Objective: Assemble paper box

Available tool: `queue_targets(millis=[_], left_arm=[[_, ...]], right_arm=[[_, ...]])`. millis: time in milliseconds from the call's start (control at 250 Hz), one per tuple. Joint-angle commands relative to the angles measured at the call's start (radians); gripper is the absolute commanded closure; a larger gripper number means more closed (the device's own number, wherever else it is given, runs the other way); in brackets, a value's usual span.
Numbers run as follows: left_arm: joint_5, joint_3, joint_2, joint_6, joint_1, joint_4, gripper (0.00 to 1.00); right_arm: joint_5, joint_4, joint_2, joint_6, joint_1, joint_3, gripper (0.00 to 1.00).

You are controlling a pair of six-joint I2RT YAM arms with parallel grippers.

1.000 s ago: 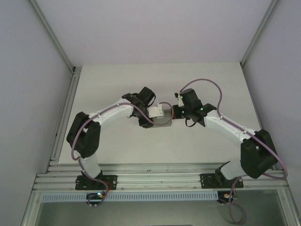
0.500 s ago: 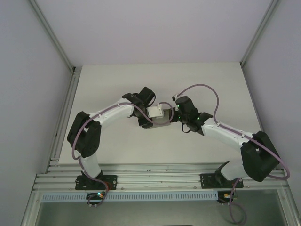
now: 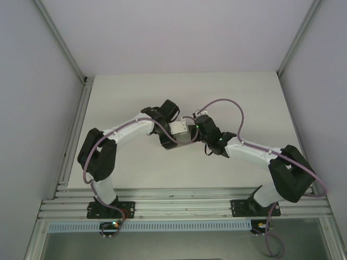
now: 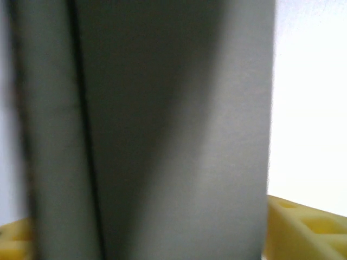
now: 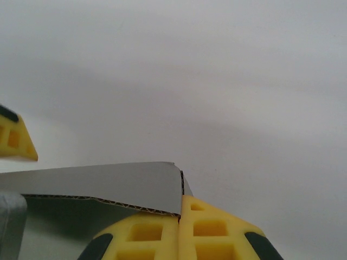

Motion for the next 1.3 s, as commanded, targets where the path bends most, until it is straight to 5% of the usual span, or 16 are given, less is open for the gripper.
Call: queue_targets(millis=[0,52,240,415,563,767,963,1070,1294], left_arm=[[0.030,0.036,-0.081,-0.050,-0.006,0.035,0.17],[0.029,0.027,-0.122,-0.079,-0.004,0.036,0.00],[0.047,-0.080,-0.325,-0.186,0.043,0.100,0.00],[0.184,-0.158,-0.416,-0.250,0.164,0.128,0.00],[0.179,-0.088,-0.351,-0.367,0.173,0.010,0.14],[-0.197,-0.066,-0.344,-0.664,0.024,-0.114,0.28],[-0.213,-0.132,-0.416,-0.798,0.015,-0.090,0.39],[-0.181,-0.117,-0.383,-0.830,0.028,-0.054,0.58],[-0.127,-0.102,-0.317,-0.852,0.031,-0.057,0.66]], right_arm=[[-0.088,-0.247,0.056,0.019,0.042,-0.036,1.00],[-0.080,-0.246,0.050,0.025,0.045,-0.037,1.00],[-0.060,-0.249,0.031,0.043,0.053,-0.044,1.00],[-0.055,-0.253,0.051,0.061,0.064,-0.034,1.00],[-0.016,-0.308,0.061,0.080,0.072,0.001,1.00],[0.047,-0.384,0.052,0.187,0.083,0.028,1.00],[0.038,-0.378,0.060,0.198,0.098,0.036,1.00],[0.048,-0.388,0.066,0.207,0.106,0.046,1.00],[0.049,-0.386,0.068,0.237,0.115,0.050,1.00]])
